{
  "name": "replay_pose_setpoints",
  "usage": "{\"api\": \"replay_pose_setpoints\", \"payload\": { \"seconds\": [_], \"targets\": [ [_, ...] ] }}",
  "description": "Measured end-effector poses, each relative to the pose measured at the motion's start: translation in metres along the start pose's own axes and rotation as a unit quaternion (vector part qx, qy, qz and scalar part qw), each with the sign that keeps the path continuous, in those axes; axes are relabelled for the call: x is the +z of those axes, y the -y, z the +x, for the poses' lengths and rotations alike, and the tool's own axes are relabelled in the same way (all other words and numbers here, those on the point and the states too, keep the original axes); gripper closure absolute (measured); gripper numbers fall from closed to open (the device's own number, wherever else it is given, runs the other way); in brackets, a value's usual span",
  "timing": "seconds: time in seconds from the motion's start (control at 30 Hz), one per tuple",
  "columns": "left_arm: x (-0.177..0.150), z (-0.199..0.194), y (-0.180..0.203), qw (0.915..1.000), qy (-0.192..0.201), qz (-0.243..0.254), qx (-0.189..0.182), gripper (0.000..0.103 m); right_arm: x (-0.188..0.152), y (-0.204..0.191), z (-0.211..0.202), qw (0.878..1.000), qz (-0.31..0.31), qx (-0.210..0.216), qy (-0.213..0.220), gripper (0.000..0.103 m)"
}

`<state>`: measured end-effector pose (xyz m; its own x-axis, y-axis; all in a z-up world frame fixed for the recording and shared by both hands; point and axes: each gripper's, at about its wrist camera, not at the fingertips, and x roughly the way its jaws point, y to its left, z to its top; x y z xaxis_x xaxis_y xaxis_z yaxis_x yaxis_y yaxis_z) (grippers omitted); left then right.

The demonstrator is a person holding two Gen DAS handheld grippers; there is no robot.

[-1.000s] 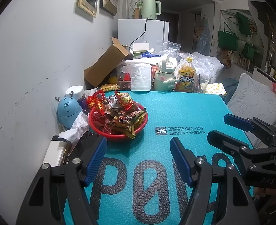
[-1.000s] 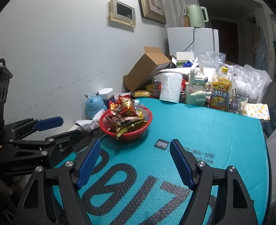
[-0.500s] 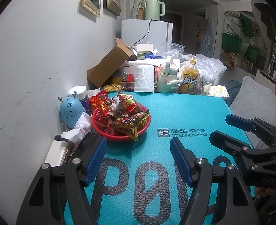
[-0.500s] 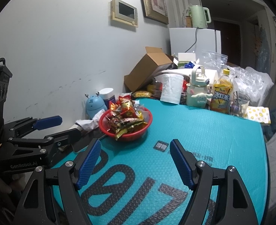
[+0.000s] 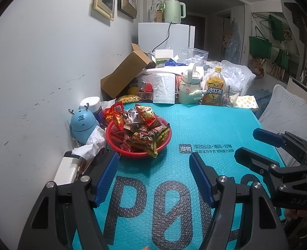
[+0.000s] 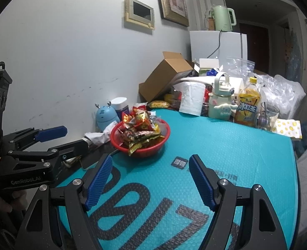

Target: Organize snacks

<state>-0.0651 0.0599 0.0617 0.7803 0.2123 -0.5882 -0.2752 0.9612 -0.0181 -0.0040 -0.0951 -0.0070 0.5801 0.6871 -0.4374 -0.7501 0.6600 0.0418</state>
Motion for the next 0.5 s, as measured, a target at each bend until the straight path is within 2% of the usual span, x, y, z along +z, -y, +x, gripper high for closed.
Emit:
{"api": "replay_pose_setpoints", "payload": {
  "seconds": [0.5],
  "targets": [
    [-0.0037, -0.001, -0.0042, 0.9999, -0.001, 0.001, 0.011, 0.034, -0.0024, -0.0009, 0.0047, 1.0, 0.005, -0.019, -0.011, 0.027]
  ]
}}
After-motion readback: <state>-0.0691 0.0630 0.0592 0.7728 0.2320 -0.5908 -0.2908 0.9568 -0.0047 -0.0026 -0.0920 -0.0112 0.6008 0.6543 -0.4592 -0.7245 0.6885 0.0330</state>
